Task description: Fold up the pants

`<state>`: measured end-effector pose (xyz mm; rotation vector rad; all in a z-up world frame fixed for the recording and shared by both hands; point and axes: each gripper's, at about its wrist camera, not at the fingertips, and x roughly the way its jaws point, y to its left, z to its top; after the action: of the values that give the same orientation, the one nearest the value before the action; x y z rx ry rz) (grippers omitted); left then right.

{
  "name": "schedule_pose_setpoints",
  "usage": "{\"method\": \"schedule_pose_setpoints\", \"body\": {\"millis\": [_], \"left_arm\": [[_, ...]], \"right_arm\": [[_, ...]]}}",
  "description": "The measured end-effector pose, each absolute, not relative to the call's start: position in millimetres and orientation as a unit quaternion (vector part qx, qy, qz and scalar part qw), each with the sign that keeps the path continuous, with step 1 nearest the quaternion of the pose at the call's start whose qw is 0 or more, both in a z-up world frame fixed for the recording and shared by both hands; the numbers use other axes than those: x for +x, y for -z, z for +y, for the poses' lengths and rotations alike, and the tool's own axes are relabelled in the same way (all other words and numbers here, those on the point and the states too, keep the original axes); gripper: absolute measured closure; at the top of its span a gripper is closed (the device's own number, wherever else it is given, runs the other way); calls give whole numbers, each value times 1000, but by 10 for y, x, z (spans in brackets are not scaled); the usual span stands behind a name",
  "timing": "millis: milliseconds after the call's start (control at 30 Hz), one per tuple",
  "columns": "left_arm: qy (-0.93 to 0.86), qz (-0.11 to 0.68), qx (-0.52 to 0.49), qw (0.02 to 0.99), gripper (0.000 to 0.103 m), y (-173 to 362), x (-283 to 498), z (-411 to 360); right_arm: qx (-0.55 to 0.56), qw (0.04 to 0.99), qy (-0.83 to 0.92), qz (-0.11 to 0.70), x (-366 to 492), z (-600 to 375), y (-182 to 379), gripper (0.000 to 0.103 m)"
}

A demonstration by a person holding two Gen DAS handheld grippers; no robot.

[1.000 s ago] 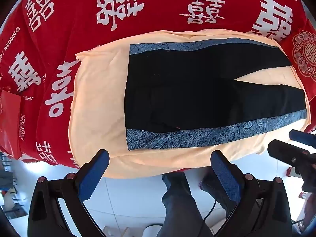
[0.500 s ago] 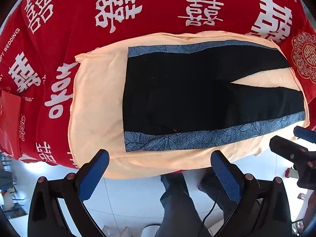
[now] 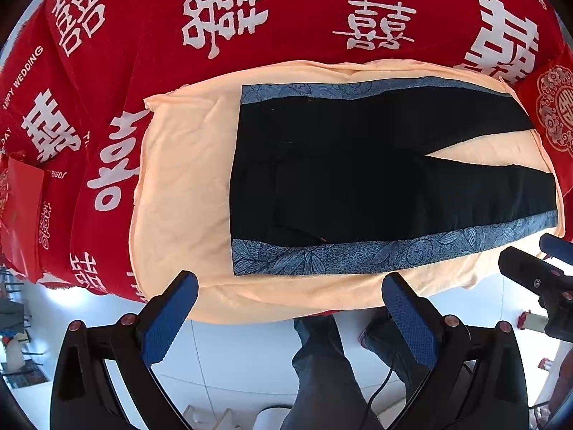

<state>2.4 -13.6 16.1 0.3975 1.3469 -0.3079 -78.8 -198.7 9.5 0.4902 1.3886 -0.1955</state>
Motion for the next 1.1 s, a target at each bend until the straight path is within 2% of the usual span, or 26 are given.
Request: {"method": "schedule_pose_setpoints", "body": {"millis": [1100], "left_arm": [[109, 600, 184, 771, 0, -361, -252, -418]], "right_arm": [[211, 746, 61, 629, -918, -2293, -200, 0]]}}
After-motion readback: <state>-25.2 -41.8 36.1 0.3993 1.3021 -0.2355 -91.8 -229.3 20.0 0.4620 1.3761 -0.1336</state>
